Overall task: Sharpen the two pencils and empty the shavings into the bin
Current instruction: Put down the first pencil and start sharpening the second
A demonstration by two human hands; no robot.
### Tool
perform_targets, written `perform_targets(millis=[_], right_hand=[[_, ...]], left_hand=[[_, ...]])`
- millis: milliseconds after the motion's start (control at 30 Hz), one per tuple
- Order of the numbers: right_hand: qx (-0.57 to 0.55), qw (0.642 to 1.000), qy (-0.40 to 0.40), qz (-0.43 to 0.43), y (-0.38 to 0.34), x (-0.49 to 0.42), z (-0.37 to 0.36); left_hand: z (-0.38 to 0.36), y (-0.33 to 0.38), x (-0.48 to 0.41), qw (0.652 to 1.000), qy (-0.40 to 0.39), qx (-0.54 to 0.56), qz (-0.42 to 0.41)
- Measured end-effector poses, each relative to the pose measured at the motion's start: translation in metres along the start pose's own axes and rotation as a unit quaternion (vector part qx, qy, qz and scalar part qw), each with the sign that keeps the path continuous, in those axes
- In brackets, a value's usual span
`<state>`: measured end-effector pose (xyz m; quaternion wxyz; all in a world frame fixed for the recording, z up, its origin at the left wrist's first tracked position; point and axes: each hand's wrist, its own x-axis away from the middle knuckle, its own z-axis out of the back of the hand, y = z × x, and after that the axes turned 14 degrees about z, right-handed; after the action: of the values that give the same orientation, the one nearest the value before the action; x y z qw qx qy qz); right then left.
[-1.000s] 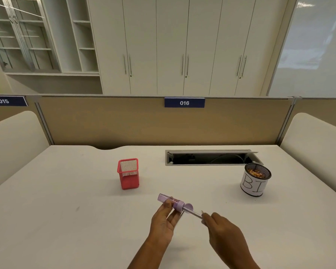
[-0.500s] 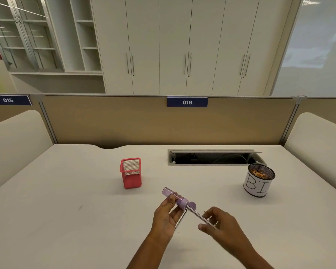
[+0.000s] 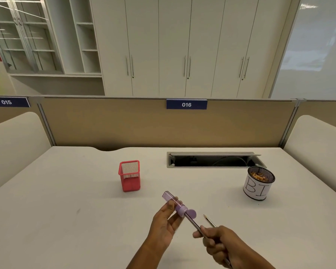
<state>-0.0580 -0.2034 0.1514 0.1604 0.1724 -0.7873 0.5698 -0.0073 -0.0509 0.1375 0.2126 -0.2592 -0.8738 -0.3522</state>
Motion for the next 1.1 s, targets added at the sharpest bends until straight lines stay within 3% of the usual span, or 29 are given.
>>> perform_targets(millis=[67, 133, 167, 233, 267, 333, 400, 467, 533, 567, 600, 667, 700, 767, 833, 867, 967, 1000, 1067, 1100], right_hand=[[0.120, 0.990, 0.018, 0.069, 0.001, -0.002, -0.004], [0.294, 0.938, 0.043, 0.180, 0.004, -0.001, -0.004], [0.372, 0.891, 0.053, 0.253, 0.008, -0.002, 0.000], [0.596, 0.726, 0.075, 0.335, 0.016, -0.003, 0.007], [0.632, 0.663, 0.113, 0.385, 0.021, -0.006, 0.011], [0.651, 0.599, 0.116, 0.451, 0.027, -0.010, 0.012], [0.646, 0.593, 0.107, 0.468, 0.033, -0.018, 0.015], [0.611, 0.688, 0.092, 0.381, 0.029, -0.007, 0.006], [0.346, 0.909, 0.055, 0.227, 0.018, -0.007, 0.007], [0.138, 0.982, 0.016, 0.126, 0.011, -0.006, 0.011], [0.010, 0.999, -0.006, 0.049, 0.008, -0.005, 0.015], [-0.040, 0.999, -0.006, -0.009, 0.004, -0.003, 0.015], [-0.034, 0.999, 0.004, -0.008, 0.004, -0.003, 0.013], [0.088, 0.994, 0.025, 0.057, 0.005, -0.003, 0.008], [0.290, 0.936, 0.058, 0.193, 0.010, -0.008, 0.009], [0.390, 0.877, 0.075, 0.270, 0.013, -0.011, 0.010], [0.615, 0.629, 0.115, 0.461, 0.024, -0.019, 0.019], [0.639, 0.583, 0.122, 0.487, 0.023, -0.019, 0.018], [0.649, 0.533, 0.149, 0.522, 0.028, -0.026, 0.016], [0.663, 0.539, 0.146, 0.498, 0.027, -0.020, 0.010]], left_hand=[[0.001, -0.001, -0.001, 1.000, 0.007, 0.005, -0.002], [0.002, -0.001, -0.003, 1.000, 0.011, 0.020, -0.003], [0.003, -0.001, -0.005, 0.999, 0.014, 0.031, -0.003], [0.005, -0.001, -0.007, 0.999, 0.019, 0.049, -0.004], [0.005, -0.001, -0.008, 0.998, 0.020, 0.054, -0.004], [0.004, -0.002, -0.008, 0.998, 0.018, 0.059, -0.004], [0.002, -0.003, -0.009, 0.998, 0.014, 0.055, -0.006], [-0.001, -0.002, -0.009, 0.999, 0.009, 0.035, -0.005], [-0.003, 0.001, -0.008, 1.000, 0.001, 0.005, 0.000], [-0.004, 0.002, -0.007, 1.000, -0.004, -0.008, 0.005], [-0.004, 0.003, -0.006, 1.000, -0.007, -0.016, 0.010], [-0.004, 0.004, -0.006, 1.000, -0.008, -0.025, 0.013], [-0.004, 0.004, -0.006, 0.999, -0.006, -0.029, 0.012], [-0.006, 0.004, -0.008, 0.999, 0.000, -0.031, 0.012], [-0.007, 0.003, -0.009, 1.000, 0.004, -0.016, 0.010], [-0.007, 0.003, -0.010, 1.000, 0.004, -0.006, 0.007], [-0.005, 0.001, -0.012, 1.000, 0.006, 0.016, 0.006], [-0.005, -0.001, -0.013, 1.000, 0.006, 0.022, 0.008], [-0.004, -0.002, -0.013, 0.999, 0.003, 0.031, 0.009], [-0.005, -0.002, -0.013, 1.000, 0.002, 0.029, 0.007]])
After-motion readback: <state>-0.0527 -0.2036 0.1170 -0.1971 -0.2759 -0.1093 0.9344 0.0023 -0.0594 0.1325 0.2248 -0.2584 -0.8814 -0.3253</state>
